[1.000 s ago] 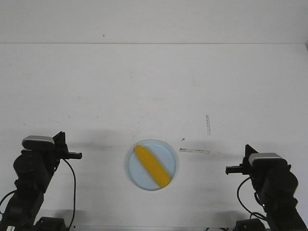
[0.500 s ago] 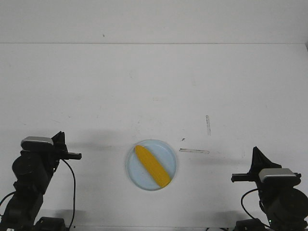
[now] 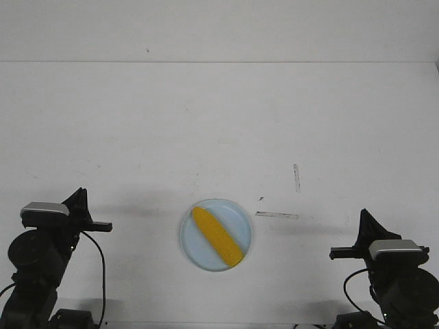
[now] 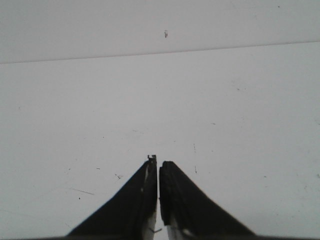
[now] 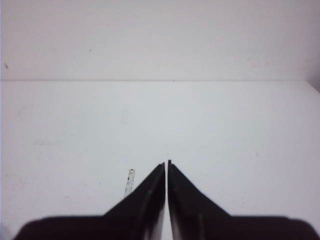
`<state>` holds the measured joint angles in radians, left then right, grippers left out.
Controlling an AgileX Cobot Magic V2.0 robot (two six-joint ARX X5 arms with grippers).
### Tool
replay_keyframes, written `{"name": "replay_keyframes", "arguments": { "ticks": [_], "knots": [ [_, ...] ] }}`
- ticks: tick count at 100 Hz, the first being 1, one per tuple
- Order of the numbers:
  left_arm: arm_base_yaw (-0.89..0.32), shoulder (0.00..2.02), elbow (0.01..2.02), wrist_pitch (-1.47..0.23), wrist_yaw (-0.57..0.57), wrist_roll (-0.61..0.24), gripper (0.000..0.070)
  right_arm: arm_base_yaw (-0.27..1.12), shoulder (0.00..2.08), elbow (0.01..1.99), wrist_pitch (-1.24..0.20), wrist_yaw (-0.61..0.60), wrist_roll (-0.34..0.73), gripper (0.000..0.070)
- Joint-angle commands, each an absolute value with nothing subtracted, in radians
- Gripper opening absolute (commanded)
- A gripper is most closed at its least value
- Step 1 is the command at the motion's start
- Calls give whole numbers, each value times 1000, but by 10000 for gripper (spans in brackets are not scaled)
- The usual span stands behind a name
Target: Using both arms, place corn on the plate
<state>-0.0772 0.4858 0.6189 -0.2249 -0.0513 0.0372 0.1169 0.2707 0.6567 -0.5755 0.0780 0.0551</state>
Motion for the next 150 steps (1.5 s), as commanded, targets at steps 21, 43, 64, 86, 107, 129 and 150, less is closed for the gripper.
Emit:
{"name": "replay_keyframes", "arguments": {
  "ticks": [21,43,64,86,107,129,150],
  "knots": [
    [-76,370,573,-187,-59,40,0,118,270,661,-568,79,47,17],
    [-63,181,298,-20,-47,33,0,118,270,661,-568,79,47,17],
    [-59,47,90,6,-41,33,0,118,270,661,-568,78,48,17],
    [-20,3,13,17,-7,33,1,118,270,662,-568,78,48,17],
    [20,3,13,45,-7,33,1,118,270,662,-568,79,48,17],
    [21,3,13,53,-7,33,1,118,270,662,-568,80,47,17],
    [21,3,13,53,-7,33,1,118,270,662,-568,79,48,17]
  ]
}}
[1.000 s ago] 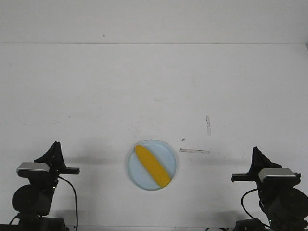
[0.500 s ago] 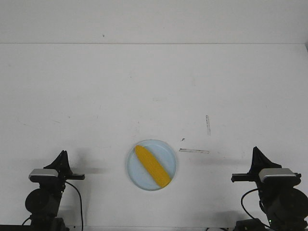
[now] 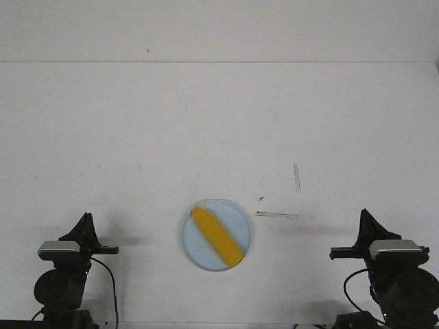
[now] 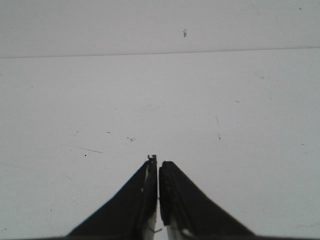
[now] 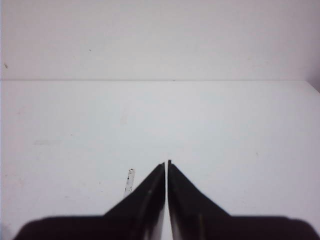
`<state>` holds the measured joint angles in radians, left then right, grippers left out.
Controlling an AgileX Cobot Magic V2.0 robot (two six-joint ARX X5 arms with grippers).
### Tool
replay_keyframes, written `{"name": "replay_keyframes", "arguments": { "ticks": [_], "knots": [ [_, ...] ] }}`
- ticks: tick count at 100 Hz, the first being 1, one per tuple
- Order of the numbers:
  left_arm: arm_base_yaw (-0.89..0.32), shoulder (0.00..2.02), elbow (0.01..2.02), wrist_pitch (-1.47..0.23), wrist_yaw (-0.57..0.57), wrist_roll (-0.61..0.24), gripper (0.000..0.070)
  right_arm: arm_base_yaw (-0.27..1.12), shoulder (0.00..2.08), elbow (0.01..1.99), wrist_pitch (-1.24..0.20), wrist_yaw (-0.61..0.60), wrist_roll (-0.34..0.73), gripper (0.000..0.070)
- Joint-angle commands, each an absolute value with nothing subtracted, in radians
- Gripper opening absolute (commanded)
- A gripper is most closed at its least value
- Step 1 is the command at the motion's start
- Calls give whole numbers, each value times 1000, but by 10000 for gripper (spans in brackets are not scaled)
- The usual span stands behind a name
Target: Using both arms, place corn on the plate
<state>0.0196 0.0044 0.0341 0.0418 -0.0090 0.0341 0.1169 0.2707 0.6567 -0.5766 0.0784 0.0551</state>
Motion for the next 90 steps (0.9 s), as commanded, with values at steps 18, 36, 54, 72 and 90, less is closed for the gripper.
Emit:
{"name": "replay_keyframes", "arguments": {
  "ticks": [18,36,54,72,90],
  "knots": [
    [21,3,13,53,-7,33,1,118,270,662,-568,79,48,17],
    [21,3,13,53,-7,33,0,118,270,662,-568,79,48,17],
    [21,3,13,53,-7,33,0,112,269,661,-551,96,-50,17],
    [21,3,13,53,-7,33,1,65,267,598,-421,98,-53,17],
    [21,3,13,53,-7,33,1,10,236,410,-238,94,-48,16]
  ]
}}
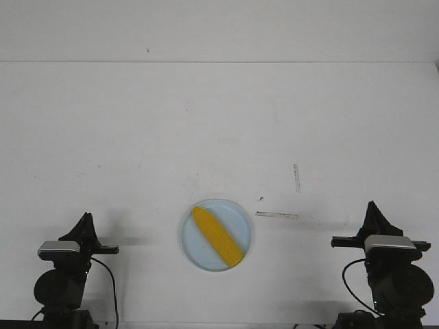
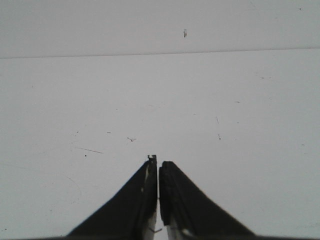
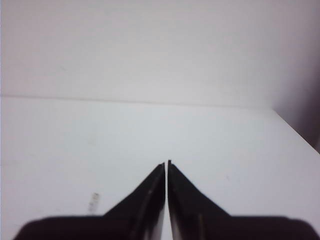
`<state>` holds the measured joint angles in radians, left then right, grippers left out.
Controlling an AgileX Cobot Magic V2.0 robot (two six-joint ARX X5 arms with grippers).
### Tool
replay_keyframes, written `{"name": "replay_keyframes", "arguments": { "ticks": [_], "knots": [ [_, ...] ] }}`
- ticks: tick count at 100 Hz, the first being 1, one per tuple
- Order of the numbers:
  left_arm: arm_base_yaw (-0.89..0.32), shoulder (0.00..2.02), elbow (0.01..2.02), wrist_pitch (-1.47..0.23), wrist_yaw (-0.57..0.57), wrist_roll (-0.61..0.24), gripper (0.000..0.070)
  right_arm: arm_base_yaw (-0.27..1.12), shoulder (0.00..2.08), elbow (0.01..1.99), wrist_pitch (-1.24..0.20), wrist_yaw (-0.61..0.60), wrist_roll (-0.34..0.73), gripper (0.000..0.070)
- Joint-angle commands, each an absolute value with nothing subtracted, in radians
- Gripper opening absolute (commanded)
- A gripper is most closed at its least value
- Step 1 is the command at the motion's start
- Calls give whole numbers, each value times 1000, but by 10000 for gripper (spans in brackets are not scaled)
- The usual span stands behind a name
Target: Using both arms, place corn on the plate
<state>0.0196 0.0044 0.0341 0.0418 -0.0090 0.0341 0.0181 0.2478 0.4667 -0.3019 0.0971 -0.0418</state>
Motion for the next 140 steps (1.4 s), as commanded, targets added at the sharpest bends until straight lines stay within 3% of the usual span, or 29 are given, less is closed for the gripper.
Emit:
{"name": "replay_keyframes", "arguments": {
  "ticks": [1,35,80,110,140],
  "knots": [
    [21,3,13,54,-7,33,1,9,233,397,-226,94,-47,17],
    [21,3,13,53,-7,33,1,6,22,17,88,94,-10,17],
    [21,3,14,53,-7,33,0,-43,1,13,15,66,26,17],
    [21,3,14,53,-7,33,0,-98,1,13,-38,-54,25,17],
    [21,3,14,53,-7,33,0,-101,1,13,-38,-53,25,17]
  ]
}}
